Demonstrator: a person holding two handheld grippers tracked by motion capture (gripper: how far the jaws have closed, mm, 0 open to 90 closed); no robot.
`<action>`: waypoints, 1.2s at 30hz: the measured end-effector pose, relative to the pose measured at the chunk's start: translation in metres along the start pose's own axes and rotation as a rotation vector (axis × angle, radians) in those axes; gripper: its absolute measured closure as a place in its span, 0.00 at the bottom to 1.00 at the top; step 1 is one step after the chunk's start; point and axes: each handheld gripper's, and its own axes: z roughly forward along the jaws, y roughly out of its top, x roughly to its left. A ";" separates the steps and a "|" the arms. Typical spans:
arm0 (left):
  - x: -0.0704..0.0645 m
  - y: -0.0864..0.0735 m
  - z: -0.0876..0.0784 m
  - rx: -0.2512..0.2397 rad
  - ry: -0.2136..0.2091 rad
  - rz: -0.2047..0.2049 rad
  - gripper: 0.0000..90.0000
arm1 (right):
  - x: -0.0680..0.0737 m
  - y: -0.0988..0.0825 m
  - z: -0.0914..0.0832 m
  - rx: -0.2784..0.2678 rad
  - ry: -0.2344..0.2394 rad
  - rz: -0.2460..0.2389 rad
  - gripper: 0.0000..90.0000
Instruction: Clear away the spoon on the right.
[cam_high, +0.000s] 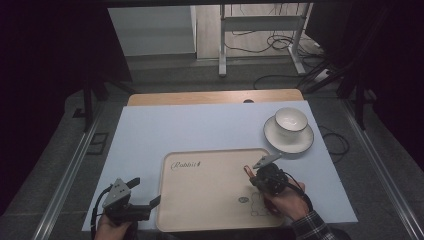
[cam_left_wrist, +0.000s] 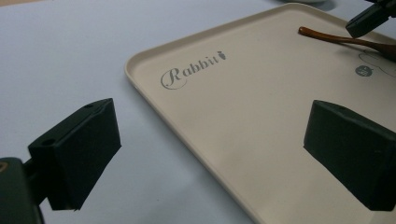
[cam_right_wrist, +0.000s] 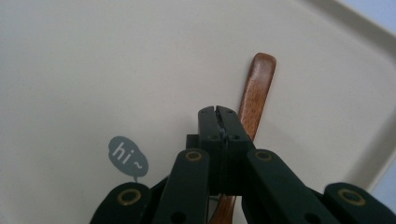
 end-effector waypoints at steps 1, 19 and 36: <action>0.000 0.000 0.000 0.000 0.000 0.002 0.04 | 0.000 -0.001 0.000 0.001 0.003 0.003 1.00; -0.001 0.000 0.000 0.002 0.001 0.007 0.04 | -0.007 -0.010 0.006 0.019 0.004 0.023 1.00; -0.001 0.000 0.000 0.002 0.002 0.008 0.04 | -0.025 -0.017 0.002 0.019 -0.040 0.072 1.00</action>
